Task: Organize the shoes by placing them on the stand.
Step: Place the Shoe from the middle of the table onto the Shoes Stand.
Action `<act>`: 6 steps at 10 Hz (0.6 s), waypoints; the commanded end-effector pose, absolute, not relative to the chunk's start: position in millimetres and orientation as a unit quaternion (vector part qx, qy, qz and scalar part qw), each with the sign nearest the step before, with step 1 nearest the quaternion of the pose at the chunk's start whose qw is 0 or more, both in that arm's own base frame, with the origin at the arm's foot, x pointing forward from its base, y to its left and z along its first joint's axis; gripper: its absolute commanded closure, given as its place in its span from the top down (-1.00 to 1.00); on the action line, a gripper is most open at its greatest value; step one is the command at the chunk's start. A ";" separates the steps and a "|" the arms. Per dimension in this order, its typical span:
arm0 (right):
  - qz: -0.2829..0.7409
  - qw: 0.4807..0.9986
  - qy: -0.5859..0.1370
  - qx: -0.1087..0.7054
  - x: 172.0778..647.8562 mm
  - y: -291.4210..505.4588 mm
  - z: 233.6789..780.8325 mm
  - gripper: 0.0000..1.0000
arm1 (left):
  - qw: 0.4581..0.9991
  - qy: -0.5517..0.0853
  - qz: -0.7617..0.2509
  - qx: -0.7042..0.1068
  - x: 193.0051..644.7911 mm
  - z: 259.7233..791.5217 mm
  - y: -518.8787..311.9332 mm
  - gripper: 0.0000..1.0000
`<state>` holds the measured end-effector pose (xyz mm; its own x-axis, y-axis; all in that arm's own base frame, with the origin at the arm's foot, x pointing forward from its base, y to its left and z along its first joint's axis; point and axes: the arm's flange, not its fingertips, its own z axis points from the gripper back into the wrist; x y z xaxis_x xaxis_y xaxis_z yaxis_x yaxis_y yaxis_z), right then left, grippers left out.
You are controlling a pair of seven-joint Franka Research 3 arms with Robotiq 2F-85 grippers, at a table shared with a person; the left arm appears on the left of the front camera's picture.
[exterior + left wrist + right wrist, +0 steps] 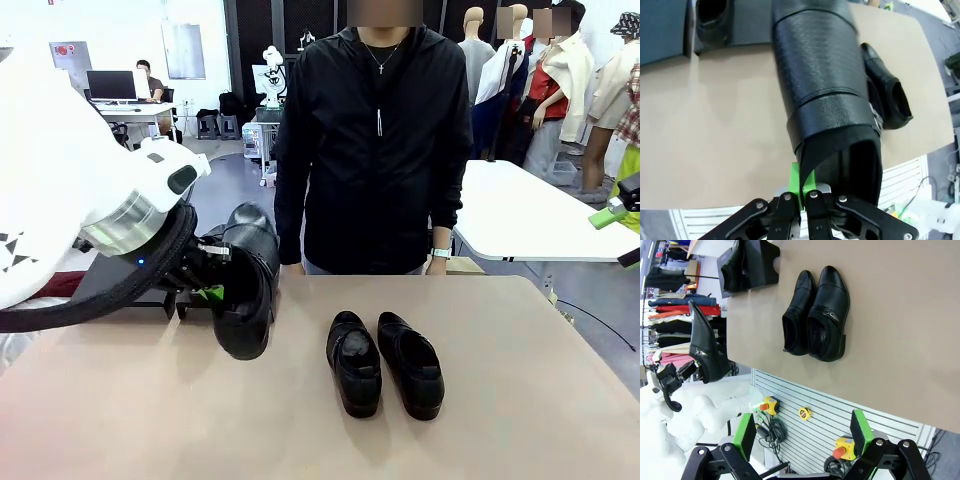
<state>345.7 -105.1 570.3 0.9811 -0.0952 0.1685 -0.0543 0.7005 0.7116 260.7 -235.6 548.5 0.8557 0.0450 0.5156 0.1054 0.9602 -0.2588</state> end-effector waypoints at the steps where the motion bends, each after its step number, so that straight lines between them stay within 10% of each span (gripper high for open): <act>1: -0.005 0.919 -0.097 0.383 344.6 -106.7 571.0 1.00 | 0.965 -0.227 -0.060 -0.117 247.5 539.8 -237.5 -1.00; 6: -0.005 0.919 -0.097 0.383 344.6 -106.7 571.0 1.00 | 0.973 -0.196 -0.004 -0.120 284.6 539.5 -235.3 -1.00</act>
<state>345.6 -105.1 570.5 0.9810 -0.0953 0.1688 -0.0544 0.7005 0.7116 256.1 -238.4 529.9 0.9107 -0.0261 0.4123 0.1200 0.9717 -0.2035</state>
